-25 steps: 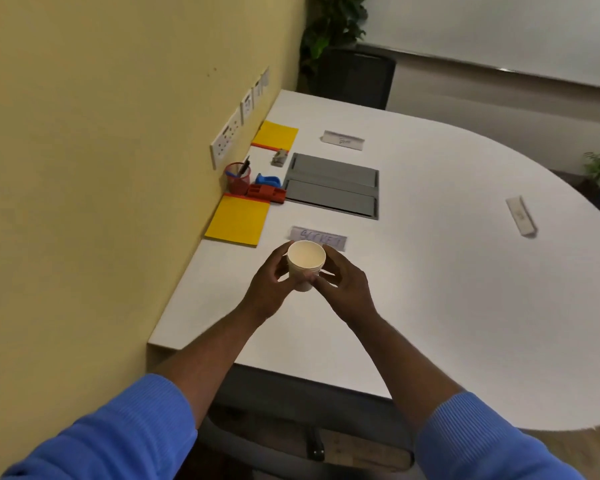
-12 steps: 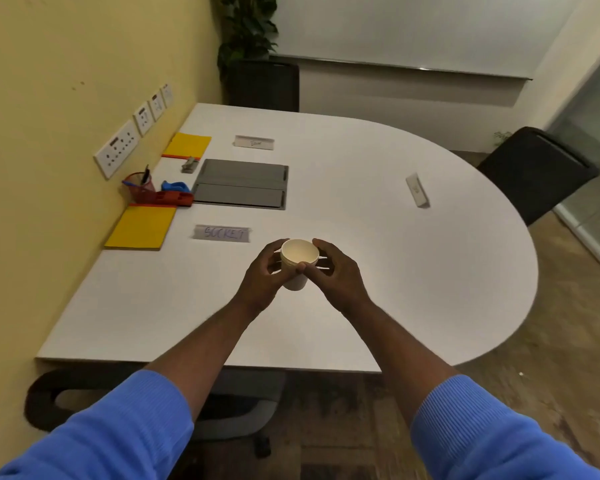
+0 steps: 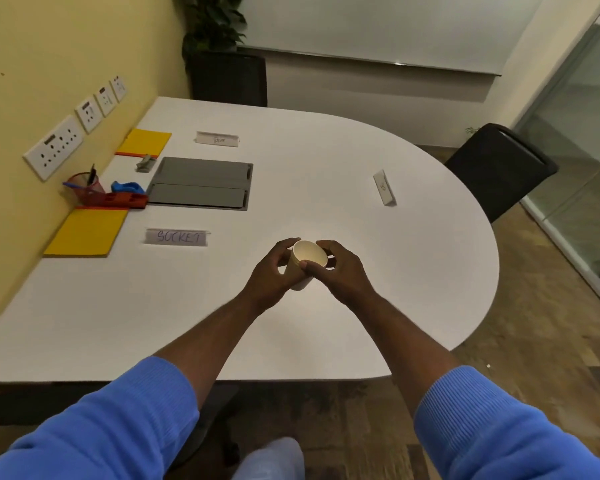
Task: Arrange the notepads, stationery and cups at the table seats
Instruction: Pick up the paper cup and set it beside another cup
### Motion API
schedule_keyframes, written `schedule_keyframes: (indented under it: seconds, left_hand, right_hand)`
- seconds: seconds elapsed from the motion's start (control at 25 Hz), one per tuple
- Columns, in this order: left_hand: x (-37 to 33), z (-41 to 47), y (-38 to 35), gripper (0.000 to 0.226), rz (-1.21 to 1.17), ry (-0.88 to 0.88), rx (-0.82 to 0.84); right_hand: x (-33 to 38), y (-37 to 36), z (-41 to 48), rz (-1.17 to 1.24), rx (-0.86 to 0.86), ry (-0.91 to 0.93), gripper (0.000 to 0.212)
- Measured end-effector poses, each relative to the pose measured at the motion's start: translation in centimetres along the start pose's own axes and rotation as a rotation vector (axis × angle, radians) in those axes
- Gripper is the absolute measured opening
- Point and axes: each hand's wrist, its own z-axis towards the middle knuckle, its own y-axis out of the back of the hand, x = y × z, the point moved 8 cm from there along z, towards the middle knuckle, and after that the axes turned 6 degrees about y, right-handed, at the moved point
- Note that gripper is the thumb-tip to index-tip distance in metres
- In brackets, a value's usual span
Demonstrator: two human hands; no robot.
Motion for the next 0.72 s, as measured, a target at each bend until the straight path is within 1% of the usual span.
schedule_keyframes:
  seconds: [0.28, 0.36, 0.48, 0.56, 0.72]
  left_hand:
    - [2.5, 7.8, -1.0, 0.06, 0.023, 0.022, -0.071]
    - [3.0, 10.0, -0.7, 0.059, 0.004, 0.038, -0.107]
    - [3.5, 12.6, -0.2, 0.056, -0.003, 0.053, -0.179]
    - [3.9, 13.4, 0.2, 0.059, -0.008, 0.082, -0.217]
    - [4.4, 14.0, 1.7, 0.061, 0.006, 0.15, -0.296]
  right_hand:
    - [-3.4, 0.6, 7.9, -0.064, 0.094, 0.004, 0.042]
    - [-4.4, 0.5, 10.7, -0.09, 0.14, -0.002, 0.045]
    - [-5.3, 0.0, 14.7, -0.178, 0.198, 0.052, 0.047]
    - [-5.8, -0.6, 16.4, -0.214, 0.228, 0.071, 0.05]
    - [-6.6, -3.0, 18.8, -0.195, 0.34, 0.083, 0.062]
